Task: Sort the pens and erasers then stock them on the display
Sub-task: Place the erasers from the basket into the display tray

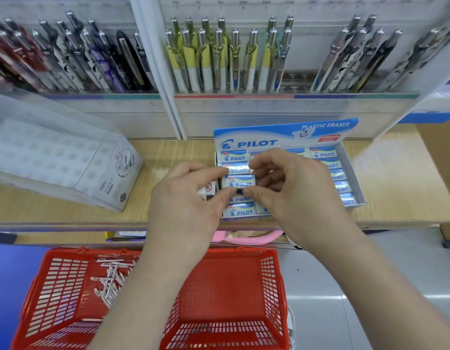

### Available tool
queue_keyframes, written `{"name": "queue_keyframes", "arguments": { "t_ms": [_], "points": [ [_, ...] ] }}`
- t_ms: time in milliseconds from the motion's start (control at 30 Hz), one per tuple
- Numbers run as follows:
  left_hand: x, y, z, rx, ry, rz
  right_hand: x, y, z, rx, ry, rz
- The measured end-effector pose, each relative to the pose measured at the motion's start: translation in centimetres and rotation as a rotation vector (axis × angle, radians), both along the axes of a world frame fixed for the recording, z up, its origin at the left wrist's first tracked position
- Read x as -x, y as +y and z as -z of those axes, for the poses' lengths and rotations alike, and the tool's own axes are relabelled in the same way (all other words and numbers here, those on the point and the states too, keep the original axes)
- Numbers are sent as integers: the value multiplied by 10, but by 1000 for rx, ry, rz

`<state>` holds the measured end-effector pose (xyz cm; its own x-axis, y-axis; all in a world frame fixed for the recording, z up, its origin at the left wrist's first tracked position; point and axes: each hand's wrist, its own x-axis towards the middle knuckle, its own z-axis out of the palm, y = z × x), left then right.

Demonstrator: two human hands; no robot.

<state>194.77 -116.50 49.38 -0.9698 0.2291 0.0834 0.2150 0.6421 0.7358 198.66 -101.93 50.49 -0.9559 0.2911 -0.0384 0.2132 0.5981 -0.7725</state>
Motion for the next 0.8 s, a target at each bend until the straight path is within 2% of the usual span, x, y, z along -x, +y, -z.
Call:
{"name": "queue_keyframes", "arguments": {
  "t_ms": [233,433,533,667,800],
  "points": [
    [3,2,3,35,27,-18,2,-1,-1,-48,-37,9],
    [-4,-2,-9,-46,-73,-55,1,3,0,11,-17,48],
    [-11,-2,-20,-116,-140,-18,-7,6,-7,199,8,89],
    [-21,6,-28,-140,-213,111,-19,-2,-24,609,-63,-52],
    [-24,7,-35,-133,-220,189,-20,-3,-26,701,-150,-101]
  ]
}}
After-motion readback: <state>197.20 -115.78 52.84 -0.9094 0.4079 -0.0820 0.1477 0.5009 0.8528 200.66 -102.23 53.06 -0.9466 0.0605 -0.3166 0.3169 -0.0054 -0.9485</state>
